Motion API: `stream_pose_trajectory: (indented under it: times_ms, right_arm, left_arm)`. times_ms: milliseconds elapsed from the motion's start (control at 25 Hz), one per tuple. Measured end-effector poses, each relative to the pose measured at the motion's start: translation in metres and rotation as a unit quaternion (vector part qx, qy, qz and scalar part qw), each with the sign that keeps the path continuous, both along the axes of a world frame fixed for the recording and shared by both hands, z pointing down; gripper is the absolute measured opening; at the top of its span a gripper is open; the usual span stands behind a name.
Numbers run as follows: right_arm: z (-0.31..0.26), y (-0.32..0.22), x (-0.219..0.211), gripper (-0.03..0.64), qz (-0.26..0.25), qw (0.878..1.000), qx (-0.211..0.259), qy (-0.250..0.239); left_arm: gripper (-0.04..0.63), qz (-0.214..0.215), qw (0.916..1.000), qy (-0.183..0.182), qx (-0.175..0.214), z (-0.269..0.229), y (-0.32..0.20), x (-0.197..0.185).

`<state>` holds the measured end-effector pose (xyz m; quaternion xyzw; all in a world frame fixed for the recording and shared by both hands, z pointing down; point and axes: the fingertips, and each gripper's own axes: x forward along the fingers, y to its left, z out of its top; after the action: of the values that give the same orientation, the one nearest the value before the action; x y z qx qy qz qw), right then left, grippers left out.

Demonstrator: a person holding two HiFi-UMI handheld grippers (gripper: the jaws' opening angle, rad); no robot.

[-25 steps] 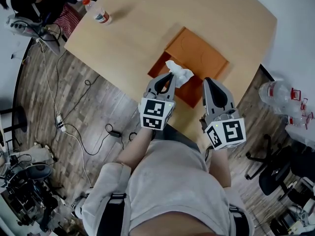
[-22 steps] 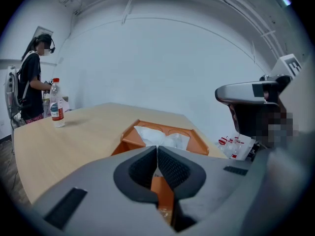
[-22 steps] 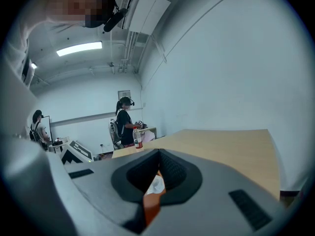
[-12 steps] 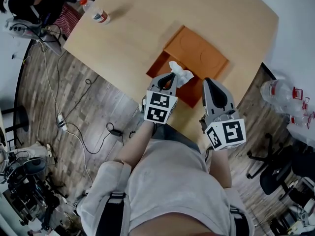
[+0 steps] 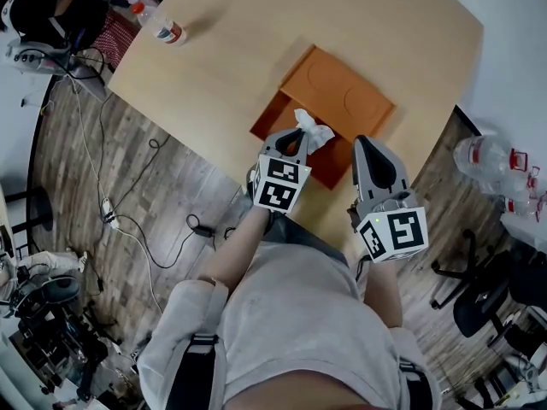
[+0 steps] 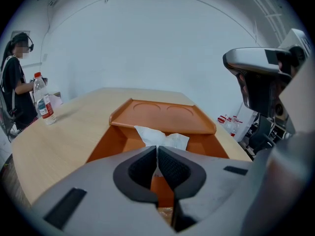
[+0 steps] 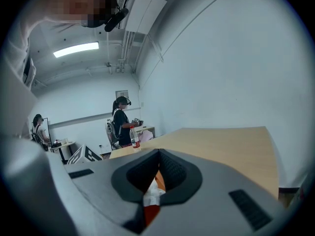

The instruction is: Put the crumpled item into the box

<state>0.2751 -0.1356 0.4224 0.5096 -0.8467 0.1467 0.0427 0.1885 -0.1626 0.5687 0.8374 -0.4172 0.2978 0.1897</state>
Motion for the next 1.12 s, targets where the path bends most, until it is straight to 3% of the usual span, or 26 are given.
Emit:
stream_pose_trajectory:
  times_ms: [280,520,920,1120]
  right_arm:
    - [0.0,-0.003,0.004,0.009,0.005,1.0,0.0,-0.006]
    - [0.001,-0.005,0.001,0.011,0.002,1.0,-0.002,-0.005]
    - [-0.002,0.001,0.008,0.011,0.006,1.0,0.002,-0.007]
    - [-0.003,0.002,0.01,0.009,0.007,1.0,0.003,-0.007]
  left_arm:
    - [0.018,0.015,0.9992,-0.035,-0.009,0.004,0.002,0.004]
    - [0.02,0.036,0.9952,-0.09,-0.011,0.013,0.003,0.006]
    - [0.02,0.075,0.9728,-0.219,-0.008,0.028,0.012,0.013]
    - [0.02,0.073,0.9642,-0.255,0.007,0.031,0.01,0.011]
